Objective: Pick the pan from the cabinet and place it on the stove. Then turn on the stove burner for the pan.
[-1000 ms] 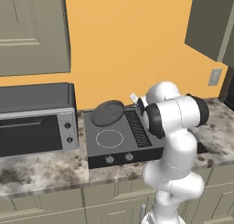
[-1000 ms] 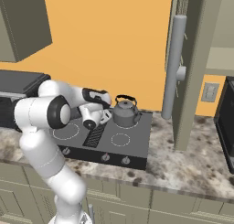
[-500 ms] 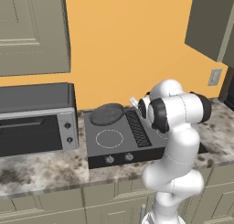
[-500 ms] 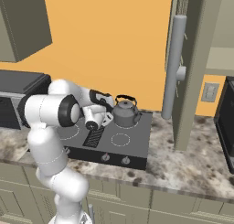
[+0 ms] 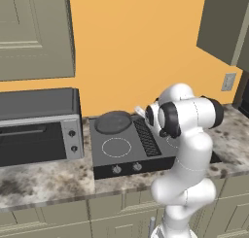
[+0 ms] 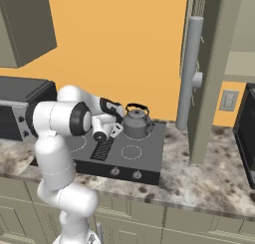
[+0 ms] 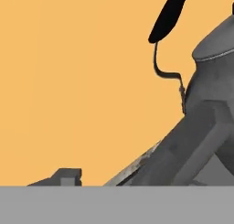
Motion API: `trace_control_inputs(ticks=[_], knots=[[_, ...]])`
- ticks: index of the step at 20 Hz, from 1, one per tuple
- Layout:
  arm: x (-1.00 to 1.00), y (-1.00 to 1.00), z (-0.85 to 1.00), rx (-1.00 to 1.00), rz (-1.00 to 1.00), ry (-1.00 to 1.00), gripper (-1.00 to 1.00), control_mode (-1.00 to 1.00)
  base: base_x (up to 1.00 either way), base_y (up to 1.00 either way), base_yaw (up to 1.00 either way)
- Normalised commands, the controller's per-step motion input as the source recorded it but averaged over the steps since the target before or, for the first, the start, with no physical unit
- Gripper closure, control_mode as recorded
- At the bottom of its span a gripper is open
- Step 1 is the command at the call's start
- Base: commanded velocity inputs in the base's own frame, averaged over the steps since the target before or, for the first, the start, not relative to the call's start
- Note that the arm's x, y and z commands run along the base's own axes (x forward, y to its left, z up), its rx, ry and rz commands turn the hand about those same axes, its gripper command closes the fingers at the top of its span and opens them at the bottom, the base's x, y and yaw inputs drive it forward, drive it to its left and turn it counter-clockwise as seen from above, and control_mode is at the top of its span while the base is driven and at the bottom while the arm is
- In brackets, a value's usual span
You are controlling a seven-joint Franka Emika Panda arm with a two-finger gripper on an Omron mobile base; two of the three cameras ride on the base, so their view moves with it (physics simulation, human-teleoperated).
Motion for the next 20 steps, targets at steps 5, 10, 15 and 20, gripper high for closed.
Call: trace_control_inputs(ticks=[5, 10, 15, 20], knots=[[0.00, 0.78, -0.04, -0.02, -0.11, 0.03, -1.00, -1.00, 0.00, 0.00, 0.00], [0.00, 0.75, 0.00, -0.04, -0.18, 0.17, -1.00, -1.00, 0.00, 0.00, 0.00], [-0.03, 0.70, 0.00, 0.00, -0.25, 0.21, -1.00, -1.00, 0.00, 0.00, 0.00], [-0.15, 0.73, -0.14, -0.01, -0.25, 0.15, -1.00, -1.00, 0.00, 0.00, 0.00]])
